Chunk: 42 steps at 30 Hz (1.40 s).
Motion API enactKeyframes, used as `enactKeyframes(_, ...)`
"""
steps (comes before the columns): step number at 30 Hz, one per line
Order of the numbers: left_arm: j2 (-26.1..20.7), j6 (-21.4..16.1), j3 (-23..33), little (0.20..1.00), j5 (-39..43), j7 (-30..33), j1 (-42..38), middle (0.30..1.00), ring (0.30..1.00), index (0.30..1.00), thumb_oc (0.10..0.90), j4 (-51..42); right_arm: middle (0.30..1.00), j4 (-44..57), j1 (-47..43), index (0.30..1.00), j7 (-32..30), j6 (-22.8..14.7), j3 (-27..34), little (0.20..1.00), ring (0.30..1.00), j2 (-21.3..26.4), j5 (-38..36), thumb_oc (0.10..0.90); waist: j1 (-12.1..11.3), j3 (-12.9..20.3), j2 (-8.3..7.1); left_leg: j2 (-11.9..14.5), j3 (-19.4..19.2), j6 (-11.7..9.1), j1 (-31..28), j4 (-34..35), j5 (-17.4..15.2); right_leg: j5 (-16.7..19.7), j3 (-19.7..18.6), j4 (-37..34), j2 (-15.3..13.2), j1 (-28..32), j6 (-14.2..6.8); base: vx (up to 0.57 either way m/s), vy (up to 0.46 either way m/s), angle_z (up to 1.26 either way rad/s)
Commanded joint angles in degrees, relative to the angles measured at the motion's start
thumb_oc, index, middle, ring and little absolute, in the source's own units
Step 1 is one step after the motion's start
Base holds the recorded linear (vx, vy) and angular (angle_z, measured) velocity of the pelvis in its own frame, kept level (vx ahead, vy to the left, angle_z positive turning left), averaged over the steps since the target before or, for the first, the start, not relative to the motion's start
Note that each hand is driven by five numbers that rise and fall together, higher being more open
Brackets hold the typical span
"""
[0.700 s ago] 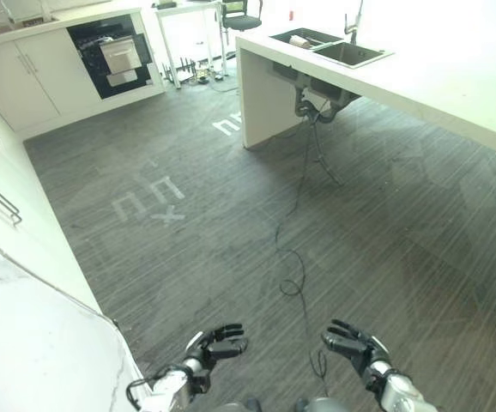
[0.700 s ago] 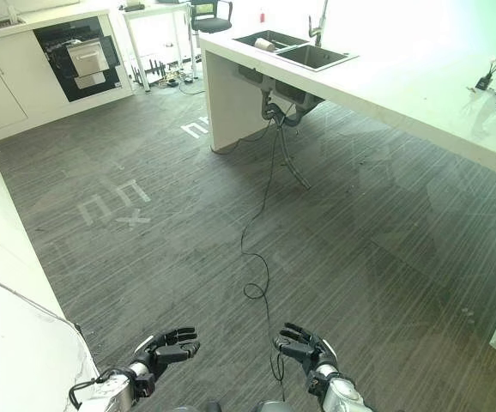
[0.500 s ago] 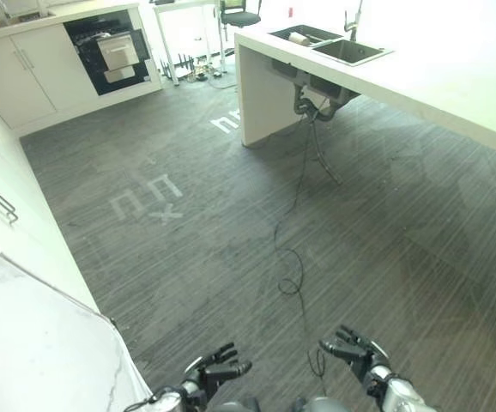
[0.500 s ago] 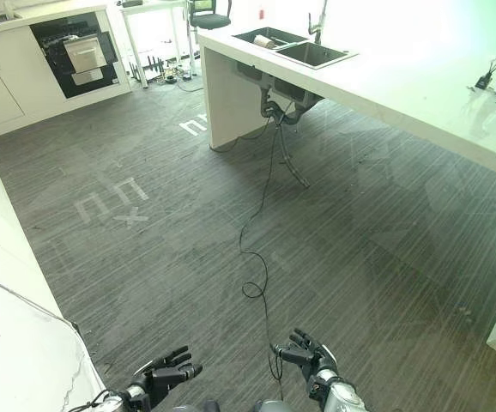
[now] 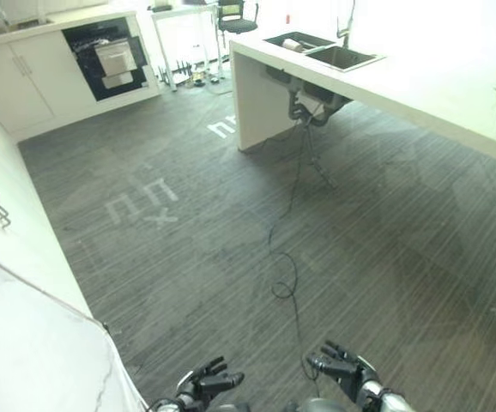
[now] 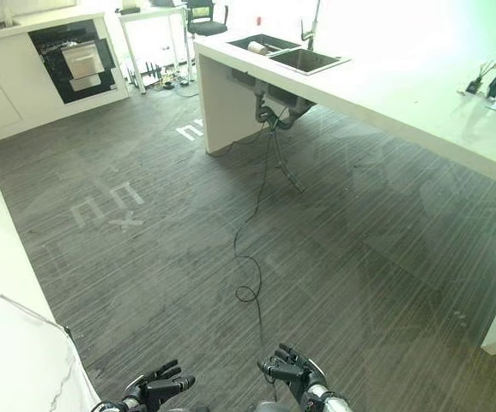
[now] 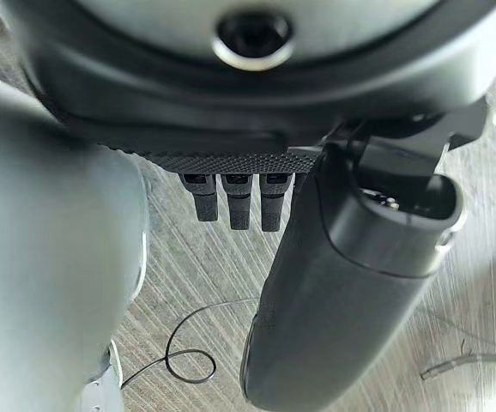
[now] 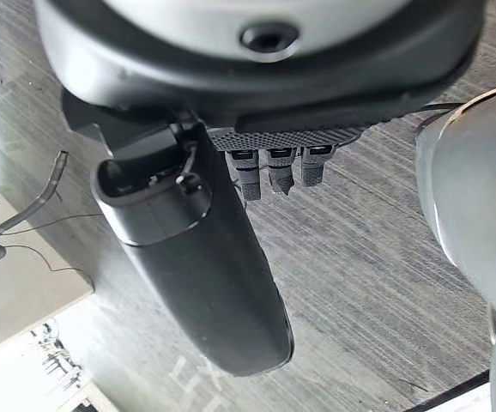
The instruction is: Place the dishes in the dishwasher.
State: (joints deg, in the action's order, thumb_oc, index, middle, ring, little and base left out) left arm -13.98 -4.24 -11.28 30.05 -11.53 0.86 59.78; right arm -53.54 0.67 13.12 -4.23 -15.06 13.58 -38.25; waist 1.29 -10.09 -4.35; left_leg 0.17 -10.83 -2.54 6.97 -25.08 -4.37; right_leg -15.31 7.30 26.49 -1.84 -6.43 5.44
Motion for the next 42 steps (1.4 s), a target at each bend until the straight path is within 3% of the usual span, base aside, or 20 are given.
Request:
enactKeyframes(1,0.9,-2.9,0.4,0.9,-1.7,-0.6,-3.4,0.9,0.9,0.9,0.8,-5.3,0.9,1.7,-3.0,0.9,2.4,-4.2,1.1,0.9,0.9,4.9,1.8,0.8,-1.1,-2.4,2.52,1.3,1.3,2.0,4.6,-5.9,6.2,6.4,-2.3,-9.3,-0.6,6.2,-4.2,0.28,0.062,0.19)
enactKeyframes(3,0.6,-3.1,0.3,0.9,-1.2,-1.2,-2.5,0.9,0.9,0.9,0.8,-5.2,0.9,1.1,-3.8,0.9,2.4,-4.3,1.2,0.9,0.9,5.1,1.9,0.8,-2.3,-2.9,3.93,0.1,1.3,1.4,5.6,3.8,9.2,5.1,-3.2,-9.3,1.0,8.0,-4.6,0.46,0.142,-0.35)
enactKeyframes(5,0.7,-3.3,-1.4,0.9,-1.4,-1.6,-0.8,0.9,0.9,0.9,0.8,-4.6,0.9,-0.2,-3.9,0.9,0.6,-4.6,1.7,0.9,0.9,5.2,0.1,0.8,-4.6,-2.4,7.21,3.9,2.2,-1.0,16.2,7.9,11.8,1.9,-3.2,-9.3,4.6,12.1,-4.9,0.72,0.31,-0.25)
enactKeyframes(9,1.8,-5.9,-2.0,0.9,0.9,-1.2,-1.3,0.9,0.9,0.9,0.8,-1.6,0.9,-4.0,-6.1,0.9,0.2,-5.7,1.4,0.9,0.9,4.8,0.9,0.8,-5.9,-1.6,6.3,3.1,-0.2,1.2,16.9,7.9,8.7,-2.3,-4.3,-9.3,2.8,16.7,-5.9,0.51,0.318,-0.22)
enactKeyframes(12,0.6,-6.1,-2.1,0.9,-1.9,-2.3,-1.8,0.9,0.9,0.9,0.8,0.0,0.9,-5.5,-4.9,0.9,1.0,-7.1,2.4,0.9,0.9,3.1,-0.5,0.8,-6.2,0.6,4.16,1.7,-0.8,4.2,13.3,7.9,5.0,5.3,-1.5,-9.3,0.7,22.7,-9.3,0.45,0.202,-0.38)
enactKeyframes(13,-0.2,-5.6,-3.5,0.9,-3.0,-2.1,-2.5,0.9,0.9,0.9,0.8,-0.7,0.9,-2.1,-3.7,0.9,-1.3,-6.4,2.4,0.9,0.9,2.7,0.6,0.8,-4.6,1.0,4.58,0.5,-0.1,6.5,10.2,7.9,2.3,14.3,-1.5,2.8,-0.1,19.7,-12.3,0.39,0.31,-0.32)
enactKeyframes(14,-0.7,-5.0,-4.2,0.9,-3.0,-1.7,-3.2,0.9,0.9,0.9,0.8,-0.8,0.9,-1.1,-3.4,0.9,-2.3,-6.0,2.3,0.9,0.9,2.7,0.7,0.8,-3.8,1.0,5.05,0.1,0.2,7.5,8.7,7.9,1.3,17.7,-1.9,11.6,0.3,16.1,-13.8,0.37,0.297,-0.05)
enactKeyframes(17,-1.5,-4.8,-5.7,0.9,-1.6,-0.7,-4.8,0.9,0.9,0.9,0.8,0.9,0.9,-3.9,-4.5,0.9,-2.2,-6.8,1.5,0.9,0.9,1.8,-1.0,0.8,-2.1,0.5,6.12,-0.6,1.4,9.0,4.2,7.9,-1.4,17.7,0.8,20.4,0.5,6.4,-12.8,0.34,0.177,0.24)
enactKeyframes(21,-1.9,-2.9,-5.3,0.9,-1.9,-2.1,-5.6,0.9,0.9,0.9,0.8,-0.7,0.9,-3.7,-4.0,0.9,-3.0,-7.6,2.3,0.9,0.9,2.2,-0.6,0.8,1.2,-1.0,6.82,-1.9,5.7,8.6,-1.4,7.9,-3.7,16.7,3.5,10.8,1.9,-2.8,-11.3,0.49,-0.052,0.51)
enactKeyframes(22,-2.0,-0.9,-4.7,0.9,-2.7,-2.3,-5.8,0.9,0.9,0.9,0.8,-0.8,0.9,-3.9,-2.6,0.9,-0.4,-7.8,4.4,0.9,0.9,3.6,-1.5,0.8,4.1,-2.5,4.31,-4.7,8.0,8.3,-6.9,7.9,-8.6,23.7,5.8,-9.3,-2.8,-7.8,-13.2,0.75,-0.217,0.96)
enactKeyframes(25,-1.3,-1.8,-5.0,0.9,-3.0,-2.1,-5.1,0.9,0.9,0.9,0.8,-0.1,0.9,-4.2,-2.3,0.9,0.3,-8.3,5.2,0.9,0.9,3.5,-0.6,0.8,4.7,-3.4,2.97,-5.8,7.9,8.2,-10.9,7.9,-12.5,25.3,5.4,-9.3,-6.5,-11.9,-14.7,0.56,-0.203,0.68)
enactKeyframes(28,0.8,-2.7,-4.9,0.9,-4.5,0.8,-3.5,0.9,0.9,0.9,0.8,2.5,0.9,-5.5,-2.2,0.9,-0.3,-8.2,5.5,0.9,0.9,3.8,-1.7,0.8,5.5,-2.2,3.69,-4.6,9.5,6.8,-16.6,7.9,-13.8,20.2,2.9,-9.3,-4.0,-8.9,-11.1,0.65,-0.253,-0.1)
enactKeyframes(29,1.0,-2.3,-4.7,0.9,-4.9,1.8,-3.1,0.9,0.9,0.9,0.8,3.3,0.9,-5.6,-2.3,0.9,-0.4,-8.3,5.4,0.9,0.9,3.9,-1.6,0.8,5.7,-1.5,4.1,-3.5,8.9,5.9,-18.5,7.9,-12.3,18.9,3.3,-9.3,-3.4,-8.1,-9.9,0.59,-0.225,-0.09)
enactKeyframes(30,1.2,-1.0,-4.0,0.9,-5.0,2.6,-2.8,0.9,0.9,0.9,0.8,4.4,0.9,-5.3,-2.8,0.9,-0.9,-8.2,4.9,0.9,0.9,4.1,-0.1,0.8,5.8,-0.7,4.23,-1.2,6.8,3.5,-22.0,7.9,-5.0,17.1,3.8,-9.3,-3.1,-6.7,-8.4,0.64,-0.331,-0.01)
enactKeyframes(31,1.9,-1.0,-2.6,0.9,-6.0,3.5,-2.1,0.9,0.9,0.9,0.8,6.3,0.9,-4.8,-3.7,0.9,-1.2,-8.2,3.9,0.9,0.9,4.9,1.1,0.8,5.0,-0.6,3.57,1.1,5.8,0.5,-16.9,-8.0,3.5,14.3,2.6,-9.3,-2.8,-3.8,-6.1,0.63,-0.363,0.28)
enactKeyframes(33,2.1,-0.6,-1.7,0.9,-5.6,4.3,-1.9,0.9,0.9,0.9,0.8,7.4,0.9,-4.6,-4.2,0.9,-1.1,-8.1,3.5,0.9,0.9,5.9,2.2,0.8,4.1,-1.0,2.86,1.8,5.6,-0.2,-8.4,-22.8,6.4,12.4,1.3,-9.3,-2.5,-1.0,-4.1,0.48,-0.299,-0.25)
enactKeyframes(34,2.1,0.9,-1.0,0.9,-5.5,4.8,-1.8,0.9,0.9,0.9,0.8,8.4,0.9,-4.5,-4.7,0.9,-0.8,-8.0,3.8,0.9,0.9,6.7,2.3,0.8,2.6,-1.9,2.71,2.6,4.1,0.5,1.2,-27.3,7.1,10.4,0.8,-9.3,-1.8,2.5,-3.0,0.44,-0.18,-0.64)
enactKeyframes(37,2.0,2.6,0.0,0.9,-3.3,6.7,-1.3,0.9,0.9,0.9,0.8,10.1,0.9,-4.3,-5.8,0.9,-1.0,-7.2,4.0,0.9,0.9,6.3,3.9,0.8,0.8,-3.0,2.71,3.1,-0.4,2.1,2.5,-10.6,5.9,7.5,0.6,-9.3,-1.2,6.0,-3.5,0.45,0.021,-0.65)
enactKeyframes(39,2.7,5.0,1.7,0.9,-0.8,7.2,-0.9,0.9,0.9,0.9,0.8,12.3,0.9,-5.5,-6.6,0.9,-2.7,-6.2,3.5,0.9,0.9,5.1,3.9,0.8,-1.1,-2.9,3.82,3.9,-0.1,0.8,4.4,7.9,9.2,4.9,0.0,-9.3,0.8,8.9,-4.3,0.56,0.233,-0.64)
enactKeyframes(42,3.6,5.3,2.5,0.9,1.0,7.7,-0.7,0.9,0.9,0.9,0.8,14.5,0.9,-9.5,-7.2,0.9,-2.6,-7.3,3.2,0.9,0.9,4.4,3.0,0.8,-2.8,-2.2,5.44,8.0,5.4,-0.7,11.7,7.9,7.3,2.3,-2.3,-9.3,3.0,11.5,-4.9,0.52,0.325,-0.59)
